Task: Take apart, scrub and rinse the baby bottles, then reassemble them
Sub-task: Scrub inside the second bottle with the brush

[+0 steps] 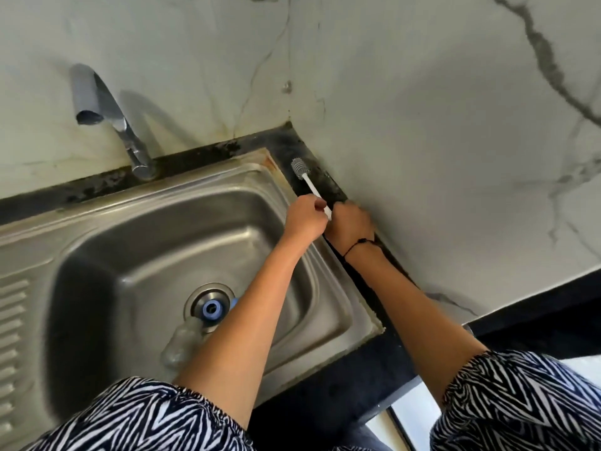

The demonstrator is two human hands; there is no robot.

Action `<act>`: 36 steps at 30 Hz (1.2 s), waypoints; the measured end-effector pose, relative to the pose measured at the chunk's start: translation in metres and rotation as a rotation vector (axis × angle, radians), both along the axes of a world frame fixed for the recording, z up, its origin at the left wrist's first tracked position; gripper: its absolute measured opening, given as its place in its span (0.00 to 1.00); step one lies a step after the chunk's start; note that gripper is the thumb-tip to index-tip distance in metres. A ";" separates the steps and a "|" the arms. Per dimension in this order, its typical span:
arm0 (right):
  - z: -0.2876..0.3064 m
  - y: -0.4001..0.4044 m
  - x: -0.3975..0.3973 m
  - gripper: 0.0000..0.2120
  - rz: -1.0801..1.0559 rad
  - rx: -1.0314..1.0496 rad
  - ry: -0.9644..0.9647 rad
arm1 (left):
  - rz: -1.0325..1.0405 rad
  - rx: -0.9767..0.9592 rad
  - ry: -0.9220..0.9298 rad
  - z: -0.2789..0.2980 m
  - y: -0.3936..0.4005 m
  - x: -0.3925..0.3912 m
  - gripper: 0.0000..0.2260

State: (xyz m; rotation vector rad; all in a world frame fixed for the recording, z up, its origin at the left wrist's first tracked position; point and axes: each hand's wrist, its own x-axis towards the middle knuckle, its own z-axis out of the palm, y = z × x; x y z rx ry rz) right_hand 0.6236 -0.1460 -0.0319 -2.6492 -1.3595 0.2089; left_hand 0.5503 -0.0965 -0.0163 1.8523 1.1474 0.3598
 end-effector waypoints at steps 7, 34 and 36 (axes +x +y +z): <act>0.000 0.023 -0.050 0.17 0.075 0.130 0.294 | 0.327 -0.062 -0.149 -0.016 0.019 -0.061 0.13; -0.062 0.056 -0.192 0.13 0.414 -0.382 0.192 | 0.129 -0.247 0.892 -0.139 0.016 -0.254 0.21; -0.066 0.058 -0.188 0.14 0.416 -0.385 0.201 | 0.160 -0.290 0.896 -0.148 0.017 -0.252 0.21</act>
